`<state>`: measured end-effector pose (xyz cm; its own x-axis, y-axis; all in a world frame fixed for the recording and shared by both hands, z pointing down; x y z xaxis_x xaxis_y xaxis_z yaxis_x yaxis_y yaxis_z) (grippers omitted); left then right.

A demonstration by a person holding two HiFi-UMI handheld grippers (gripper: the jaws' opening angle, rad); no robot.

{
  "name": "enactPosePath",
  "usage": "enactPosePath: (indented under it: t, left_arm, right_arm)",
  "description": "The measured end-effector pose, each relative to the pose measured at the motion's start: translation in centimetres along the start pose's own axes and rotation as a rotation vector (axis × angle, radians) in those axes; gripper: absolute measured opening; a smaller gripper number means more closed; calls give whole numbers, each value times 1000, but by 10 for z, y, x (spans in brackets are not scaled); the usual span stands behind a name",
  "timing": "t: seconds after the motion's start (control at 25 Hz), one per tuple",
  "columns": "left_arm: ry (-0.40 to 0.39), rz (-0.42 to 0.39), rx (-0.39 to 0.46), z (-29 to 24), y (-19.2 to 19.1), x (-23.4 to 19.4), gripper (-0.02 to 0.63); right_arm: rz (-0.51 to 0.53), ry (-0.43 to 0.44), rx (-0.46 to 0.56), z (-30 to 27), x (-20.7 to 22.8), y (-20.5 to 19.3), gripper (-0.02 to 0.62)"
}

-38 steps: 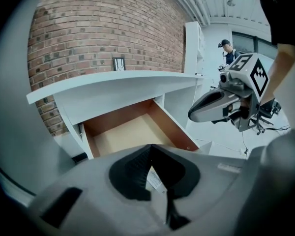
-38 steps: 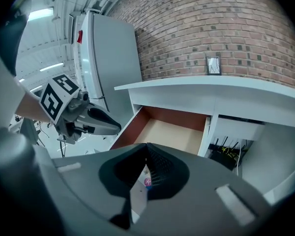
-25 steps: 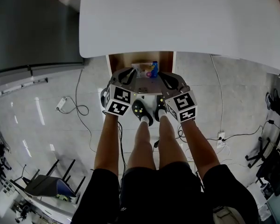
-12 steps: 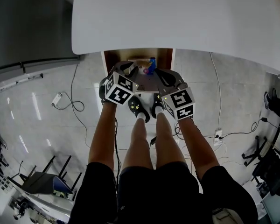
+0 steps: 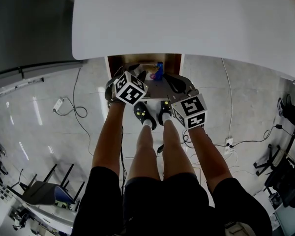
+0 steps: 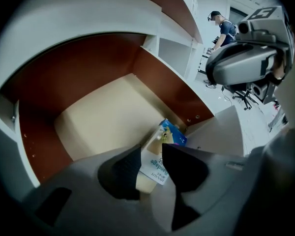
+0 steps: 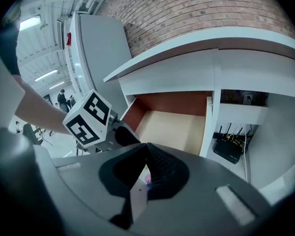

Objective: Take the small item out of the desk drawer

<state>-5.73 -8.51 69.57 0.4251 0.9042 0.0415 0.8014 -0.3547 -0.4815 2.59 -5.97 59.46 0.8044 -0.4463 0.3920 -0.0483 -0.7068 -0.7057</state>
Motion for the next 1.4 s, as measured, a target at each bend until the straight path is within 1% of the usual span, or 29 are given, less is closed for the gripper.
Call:
enactPosePath:
  t: [0.16, 0.28, 0.48, 0.68, 0.92, 1.16, 1.28, 1.4]
  left_arm:
    - [0, -56, -37, -8, -2, -2, 162]
    - [-23, -91, -75, -16, -7, 0, 184]
    - [-47, -80, -95, -25, -13, -5, 187]
    - [-87, -127, -143, -31, -17, -3, 190]
    - [-106, -169, -163, -43, -17, -4, 196]
    - [-131, -173, -158, -49, -20, -4, 195]
    - [-137, -209, -166, -47, -20, -3, 185]
    - [-142, -264, -184, -44, -21, -2, 152]
  right_arm:
    - [0, 3, -6, 1, 2, -1, 14]
    - [-8, -5, -12, 3, 6, -6, 14]
    - [-23, -15, -11, 4, 12, -9, 14]
    - [-26, -23, -9, 6, 15, -7, 14]
    - [-17, -27, -22, 4, 16, -7, 14]
    - [-11, -30, -39, -1, 20, -12, 15]
    - [-8, -32, -43, 0, 19, -12, 15]
    - [-5, -30, -45, 0, 17, -11, 17]
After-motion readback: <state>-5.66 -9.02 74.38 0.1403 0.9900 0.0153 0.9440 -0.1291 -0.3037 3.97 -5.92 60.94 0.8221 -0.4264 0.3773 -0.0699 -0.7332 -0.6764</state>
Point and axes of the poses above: the fingertips, and each gripper's own axes: z backward along the fingers, x to its right, y out of its top, the point moved 2 cm from there along z, backward along the fingers, and after that the axes turned 11 degrees about -z, right-handed, at the moved point
